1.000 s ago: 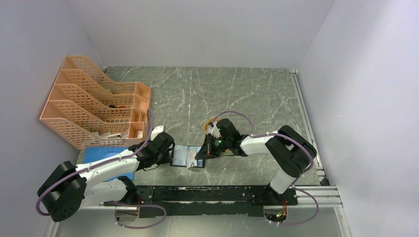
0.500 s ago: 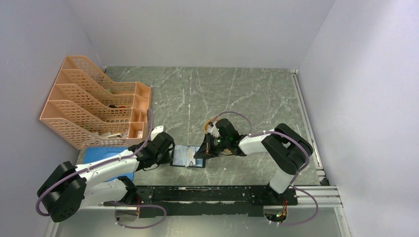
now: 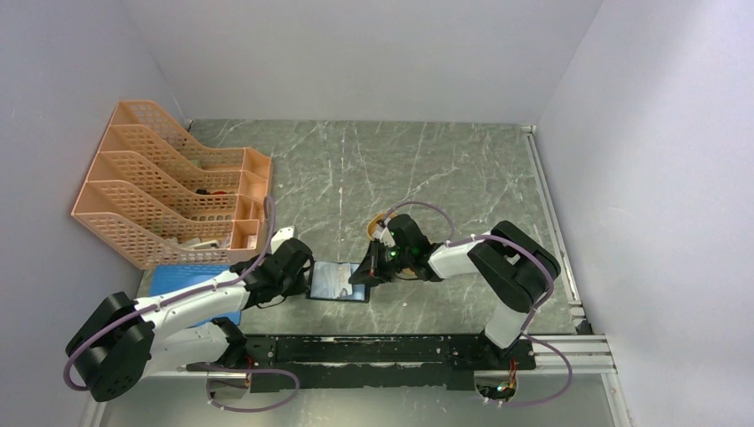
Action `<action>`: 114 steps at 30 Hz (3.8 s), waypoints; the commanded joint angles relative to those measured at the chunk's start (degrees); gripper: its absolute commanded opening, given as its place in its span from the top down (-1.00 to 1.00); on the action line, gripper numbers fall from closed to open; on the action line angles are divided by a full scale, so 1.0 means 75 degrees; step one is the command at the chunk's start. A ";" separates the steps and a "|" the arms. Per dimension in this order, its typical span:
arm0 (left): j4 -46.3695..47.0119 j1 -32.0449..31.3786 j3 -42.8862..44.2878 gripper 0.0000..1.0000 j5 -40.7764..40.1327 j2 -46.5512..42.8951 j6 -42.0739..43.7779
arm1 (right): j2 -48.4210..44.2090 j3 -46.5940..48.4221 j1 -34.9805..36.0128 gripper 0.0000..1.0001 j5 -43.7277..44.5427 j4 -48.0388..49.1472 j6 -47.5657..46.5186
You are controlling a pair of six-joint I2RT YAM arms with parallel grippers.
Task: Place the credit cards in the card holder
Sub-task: Insert the credit card into the card holder.
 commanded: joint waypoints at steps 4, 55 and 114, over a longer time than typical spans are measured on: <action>-0.0152 0.0011 -0.0275 0.58 0.0516 0.0048 0.0008 | 0.0103 -0.0191 0.0022 1.00 0.0205 0.0592 0.0249; -0.0111 0.0011 -0.0419 0.60 0.0804 -0.0199 -0.0144 | -0.0340 -0.0425 0.0213 1.00 0.1217 0.0035 0.0107; -0.0027 0.0011 -0.0606 0.58 0.1119 -0.0495 -0.0208 | -0.0312 0.0505 0.1075 0.48 0.1617 -0.0870 -0.0235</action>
